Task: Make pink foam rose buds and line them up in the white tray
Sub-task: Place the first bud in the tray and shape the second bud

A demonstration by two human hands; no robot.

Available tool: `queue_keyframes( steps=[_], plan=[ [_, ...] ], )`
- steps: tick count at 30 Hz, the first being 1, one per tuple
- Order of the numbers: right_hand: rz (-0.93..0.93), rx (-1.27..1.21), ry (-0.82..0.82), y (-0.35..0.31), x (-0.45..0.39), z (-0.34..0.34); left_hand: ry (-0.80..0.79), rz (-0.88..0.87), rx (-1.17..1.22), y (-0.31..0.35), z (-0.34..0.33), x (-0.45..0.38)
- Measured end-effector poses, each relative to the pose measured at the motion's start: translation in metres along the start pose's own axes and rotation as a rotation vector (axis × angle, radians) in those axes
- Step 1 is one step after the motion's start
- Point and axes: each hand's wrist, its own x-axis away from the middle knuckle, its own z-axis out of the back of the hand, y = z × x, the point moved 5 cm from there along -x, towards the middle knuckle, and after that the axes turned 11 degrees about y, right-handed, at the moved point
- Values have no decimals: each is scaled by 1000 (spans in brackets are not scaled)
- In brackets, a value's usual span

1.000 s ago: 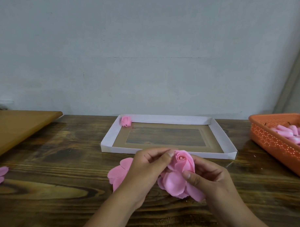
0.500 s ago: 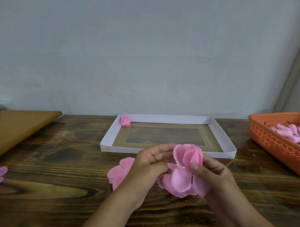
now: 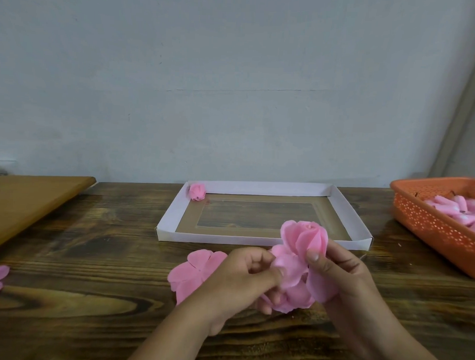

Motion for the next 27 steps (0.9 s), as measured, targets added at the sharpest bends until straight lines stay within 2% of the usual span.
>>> queue_keyframes(
  steps=[4,18,22,27],
  plan=[
    [2,13,-2,1,1,-1,110,22,79,0,6,-3],
    [47,59,-32,3,3,-4,222,57,180,-3,5,-5],
    [60,95,-48,5,3,-5,216,77,193,-3,3,-4],
    [68,122,-19,8,2,-3,191,19,196,0,4,-4]
  ],
)
